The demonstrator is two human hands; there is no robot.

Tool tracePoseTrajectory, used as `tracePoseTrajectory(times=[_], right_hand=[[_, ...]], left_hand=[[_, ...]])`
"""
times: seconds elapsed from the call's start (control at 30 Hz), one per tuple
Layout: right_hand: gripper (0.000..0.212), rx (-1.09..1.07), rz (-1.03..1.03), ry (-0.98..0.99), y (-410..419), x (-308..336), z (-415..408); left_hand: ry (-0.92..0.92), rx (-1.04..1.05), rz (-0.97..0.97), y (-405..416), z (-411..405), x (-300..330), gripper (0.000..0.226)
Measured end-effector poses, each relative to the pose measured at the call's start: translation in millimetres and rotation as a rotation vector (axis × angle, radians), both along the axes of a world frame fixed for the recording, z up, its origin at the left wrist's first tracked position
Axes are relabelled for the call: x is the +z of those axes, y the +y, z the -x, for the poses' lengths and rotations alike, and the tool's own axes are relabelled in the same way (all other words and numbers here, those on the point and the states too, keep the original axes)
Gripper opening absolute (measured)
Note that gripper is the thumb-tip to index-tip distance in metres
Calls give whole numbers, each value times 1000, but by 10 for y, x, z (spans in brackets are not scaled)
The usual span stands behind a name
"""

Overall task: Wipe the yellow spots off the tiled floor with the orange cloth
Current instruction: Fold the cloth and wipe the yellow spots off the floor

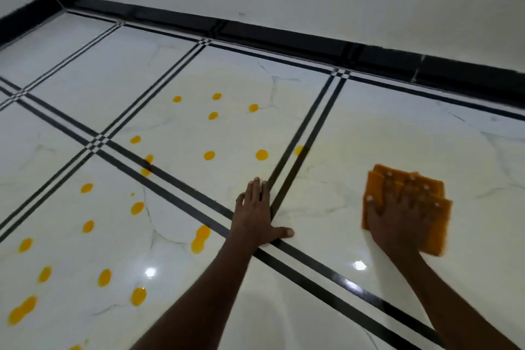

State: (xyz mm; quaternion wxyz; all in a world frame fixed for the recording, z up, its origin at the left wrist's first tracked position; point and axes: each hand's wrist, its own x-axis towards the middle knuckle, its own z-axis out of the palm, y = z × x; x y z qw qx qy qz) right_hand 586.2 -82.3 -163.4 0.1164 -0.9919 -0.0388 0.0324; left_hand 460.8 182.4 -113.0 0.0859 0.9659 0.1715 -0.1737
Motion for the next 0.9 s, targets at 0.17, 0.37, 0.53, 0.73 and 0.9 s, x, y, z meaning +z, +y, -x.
tracePoseTrajectory(times=[0.17,0.37,0.53,0.73,0.9], right_hand=[[83,219,-36,43,1077,130,-708],[73,720,65,34,1558,32,16],[83,599,130,67,1063,99,-553],[80,677,101,161,2342,91,-412],[74,842,131,99,1691,46,113]], left_hand=[[-13,-6,28,109,-37,20,134],[11,80,18,128,179,-13,139],[-35,142,90,249,318,-34,151],[-43,197,87,183,341,-21,144],[-33,297,53,137,452,43,143]])
